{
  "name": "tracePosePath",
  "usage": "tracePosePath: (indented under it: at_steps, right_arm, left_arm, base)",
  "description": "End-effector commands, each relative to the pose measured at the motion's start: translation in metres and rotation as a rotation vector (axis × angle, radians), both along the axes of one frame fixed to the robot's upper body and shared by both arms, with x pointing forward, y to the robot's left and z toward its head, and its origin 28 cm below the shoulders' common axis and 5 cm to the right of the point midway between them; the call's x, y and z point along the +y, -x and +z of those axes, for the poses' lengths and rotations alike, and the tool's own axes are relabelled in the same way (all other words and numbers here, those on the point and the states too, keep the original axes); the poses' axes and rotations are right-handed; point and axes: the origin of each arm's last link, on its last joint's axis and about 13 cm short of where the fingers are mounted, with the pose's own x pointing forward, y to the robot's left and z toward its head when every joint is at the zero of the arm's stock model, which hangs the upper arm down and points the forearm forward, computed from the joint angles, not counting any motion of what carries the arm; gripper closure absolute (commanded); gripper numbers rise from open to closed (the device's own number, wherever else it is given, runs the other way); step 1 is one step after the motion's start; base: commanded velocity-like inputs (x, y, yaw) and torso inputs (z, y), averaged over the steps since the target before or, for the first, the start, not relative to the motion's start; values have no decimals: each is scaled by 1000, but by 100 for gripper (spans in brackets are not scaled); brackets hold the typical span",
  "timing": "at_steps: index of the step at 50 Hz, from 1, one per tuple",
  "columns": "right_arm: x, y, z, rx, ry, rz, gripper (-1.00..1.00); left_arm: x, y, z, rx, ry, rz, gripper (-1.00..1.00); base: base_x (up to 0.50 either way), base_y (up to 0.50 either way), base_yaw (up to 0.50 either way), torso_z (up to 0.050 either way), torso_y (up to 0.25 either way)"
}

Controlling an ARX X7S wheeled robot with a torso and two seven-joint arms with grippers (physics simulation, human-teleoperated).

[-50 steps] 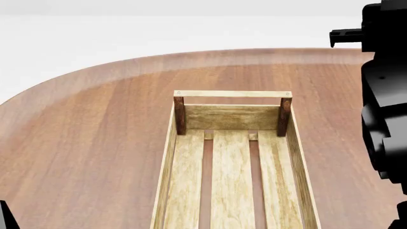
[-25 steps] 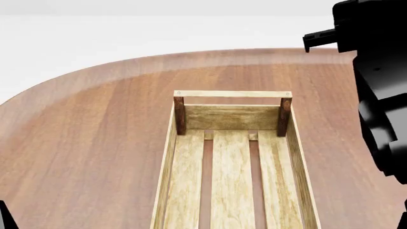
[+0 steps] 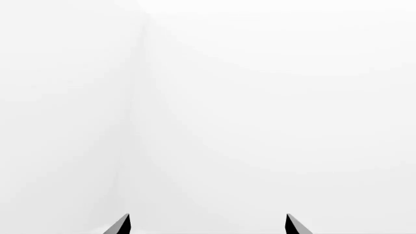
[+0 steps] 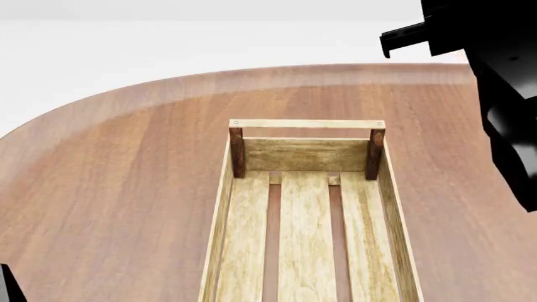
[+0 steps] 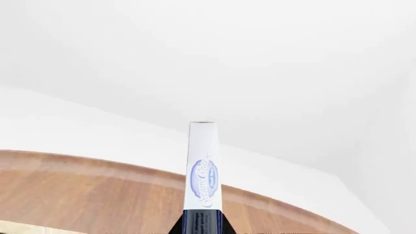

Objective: Pick up the cream cheese and put it in the tray.

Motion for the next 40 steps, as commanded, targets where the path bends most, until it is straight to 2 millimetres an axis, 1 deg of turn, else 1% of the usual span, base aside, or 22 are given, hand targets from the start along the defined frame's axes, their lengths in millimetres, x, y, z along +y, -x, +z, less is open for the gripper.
tracePosePath:
  at_steps: [1, 25, 33, 40]
  right_arm:
    - [1, 1, 9, 6, 21, 1, 100]
    - [22, 5, 7, 77, 106, 147, 100]
    - [24, 7, 5, 96, 113, 186, 100]
    - [27, 7, -1, 137, 118, 231, 100]
  left_arm:
    - [0, 0, 0, 3, 0, 0, -100]
    - [0, 0, 0, 3, -1, 3, -100]
    - [1, 0, 0, 2, 0, 5, -100]
    - [1, -1, 0, 2, -1, 5, -100]
  base:
    - [0, 0, 0, 0, 0]
    - [0, 0, 0, 0, 1]
    - [0, 0, 0, 0, 0]
    - [0, 0, 0, 0, 1]
